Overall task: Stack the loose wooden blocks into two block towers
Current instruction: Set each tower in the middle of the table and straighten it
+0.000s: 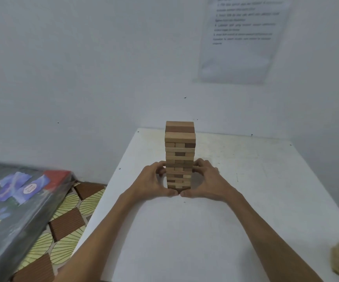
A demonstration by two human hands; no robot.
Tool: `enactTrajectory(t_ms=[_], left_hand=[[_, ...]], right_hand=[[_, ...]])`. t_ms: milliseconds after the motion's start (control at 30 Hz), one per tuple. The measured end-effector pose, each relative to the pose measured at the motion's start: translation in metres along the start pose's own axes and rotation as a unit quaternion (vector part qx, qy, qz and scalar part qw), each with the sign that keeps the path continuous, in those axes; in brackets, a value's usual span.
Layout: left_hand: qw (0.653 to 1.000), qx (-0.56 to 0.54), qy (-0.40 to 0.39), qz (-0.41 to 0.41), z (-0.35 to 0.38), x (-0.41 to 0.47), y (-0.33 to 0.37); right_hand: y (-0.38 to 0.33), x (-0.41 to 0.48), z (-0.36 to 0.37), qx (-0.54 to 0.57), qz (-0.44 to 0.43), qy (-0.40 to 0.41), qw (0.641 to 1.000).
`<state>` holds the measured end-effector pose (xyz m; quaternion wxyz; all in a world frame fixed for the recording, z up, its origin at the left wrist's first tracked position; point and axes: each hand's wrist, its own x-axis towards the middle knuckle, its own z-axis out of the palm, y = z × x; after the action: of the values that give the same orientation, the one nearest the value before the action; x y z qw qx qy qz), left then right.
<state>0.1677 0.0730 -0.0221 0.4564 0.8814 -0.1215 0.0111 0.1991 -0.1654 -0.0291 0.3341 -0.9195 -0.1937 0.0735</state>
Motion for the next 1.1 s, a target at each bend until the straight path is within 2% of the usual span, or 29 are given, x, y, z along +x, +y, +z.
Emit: enactTrajectory(t_ms=[233, 633, 1100], left_hand=[[1.000, -0.011, -0.015, 0.019, 0.008, 0.054, -0.008], [0.997, -0.001, -0.041, 0.061, 0.021, 0.132, -0.012], [0.998, -0.001, -0.044, 0.052, 0.023, 0.148, -0.013]], right_hand=[[0.028, 0.033, -0.021, -0.008, -0.008, 0.002, 1.000], [0.054, 0.074, -0.053, -0.004, 0.026, 0.023, 0.999], [0.065, 0.088, -0.059, 0.014, 0.037, 0.021, 0.999]])
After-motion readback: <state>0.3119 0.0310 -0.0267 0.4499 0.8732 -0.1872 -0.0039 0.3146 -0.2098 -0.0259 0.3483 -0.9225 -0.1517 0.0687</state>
